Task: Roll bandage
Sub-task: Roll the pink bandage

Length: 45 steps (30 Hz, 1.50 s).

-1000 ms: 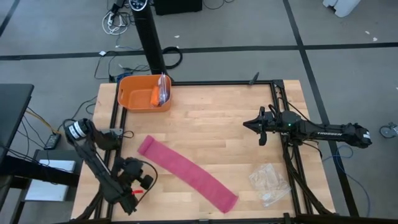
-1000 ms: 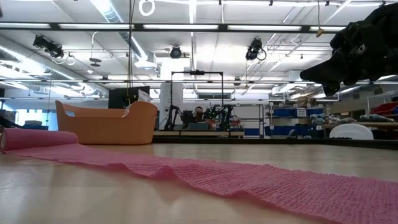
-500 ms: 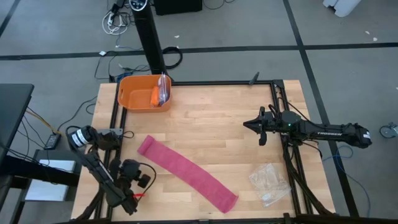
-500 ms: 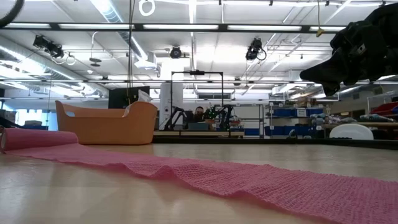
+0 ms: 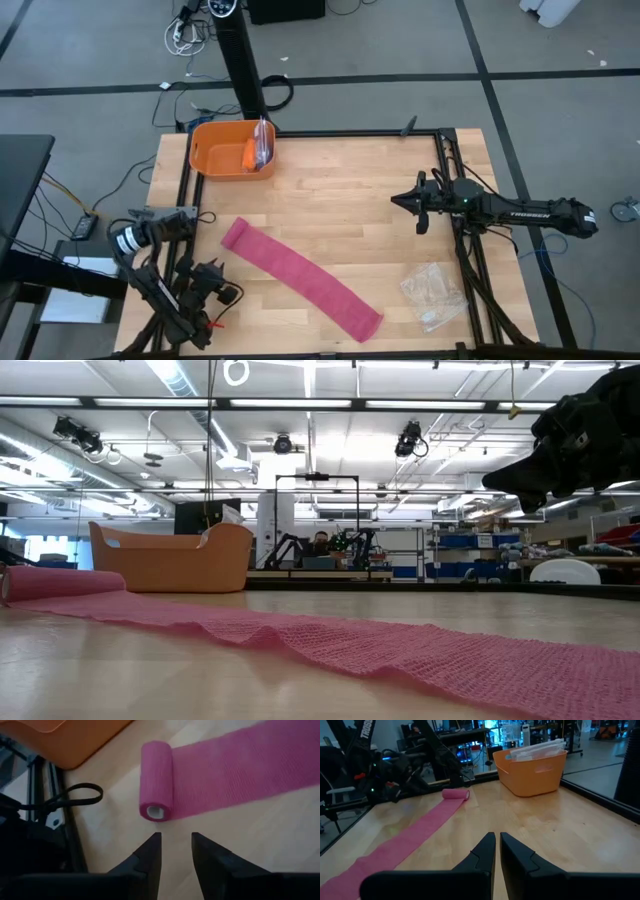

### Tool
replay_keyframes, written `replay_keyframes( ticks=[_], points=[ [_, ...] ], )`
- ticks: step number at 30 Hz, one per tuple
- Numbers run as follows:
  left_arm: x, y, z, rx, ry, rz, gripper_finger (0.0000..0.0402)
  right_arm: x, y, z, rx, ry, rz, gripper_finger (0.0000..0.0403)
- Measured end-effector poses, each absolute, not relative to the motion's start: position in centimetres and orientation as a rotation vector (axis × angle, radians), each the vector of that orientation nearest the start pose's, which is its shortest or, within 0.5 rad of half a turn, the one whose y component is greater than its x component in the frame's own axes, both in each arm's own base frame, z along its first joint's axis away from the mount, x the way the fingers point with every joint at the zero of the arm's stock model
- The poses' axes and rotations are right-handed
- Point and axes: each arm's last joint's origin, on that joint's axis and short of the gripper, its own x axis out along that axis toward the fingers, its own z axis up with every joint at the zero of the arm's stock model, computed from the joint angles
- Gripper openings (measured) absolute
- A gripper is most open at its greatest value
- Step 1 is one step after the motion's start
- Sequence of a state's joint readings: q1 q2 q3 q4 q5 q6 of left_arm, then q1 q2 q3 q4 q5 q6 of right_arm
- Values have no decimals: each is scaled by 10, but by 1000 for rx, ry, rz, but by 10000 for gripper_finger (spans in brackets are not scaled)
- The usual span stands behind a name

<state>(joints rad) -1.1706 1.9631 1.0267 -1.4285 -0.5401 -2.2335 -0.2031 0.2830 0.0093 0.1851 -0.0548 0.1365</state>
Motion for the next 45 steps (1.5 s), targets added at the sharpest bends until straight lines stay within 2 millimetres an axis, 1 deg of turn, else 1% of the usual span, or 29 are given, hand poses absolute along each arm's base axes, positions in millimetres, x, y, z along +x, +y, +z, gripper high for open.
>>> replay_keyframes(
  ticks=[5, 9, 14, 20, 24, 29, 36, 39, 45],
  points=[
    [111, -220, 110, 49, 825, 1144, 115, 113, -22, 160, 147, 78, -154, 30],
    [115, -215, 108, 117, 821, 1202, 115, 113, -22, 160, 141, 78, -153, 30],
    [118, -206, 104, 175, 802, 1202, 115, 113, -22, 160, 140, 78, -152, 30],
    [119, -195, 87, 116, 753, 1132, 115, 113, -22, 160, 141, 78, -151, 30],
    [117, -187, 80, 86, 740, 1128, 115, 113, -21, 160, 143, 78, -141, 30],
    [119, -186, 85, 124, 746, 1145, 115, 113, -21, 161, 164, 75, -132, 30],
    [121, -196, 100, 175, 811, 1217, 115, 113, -21, 161, 165, 72, -128, 30],
    [118, -196, 98, 175, 822, 1204, 115, 113, -21, 161, 165, 70, -128, 30],
    [112, -184, 83, 110, 809, 1186, 115, 113, -21, 161, 165, 70, -127, 30]
  ],
)
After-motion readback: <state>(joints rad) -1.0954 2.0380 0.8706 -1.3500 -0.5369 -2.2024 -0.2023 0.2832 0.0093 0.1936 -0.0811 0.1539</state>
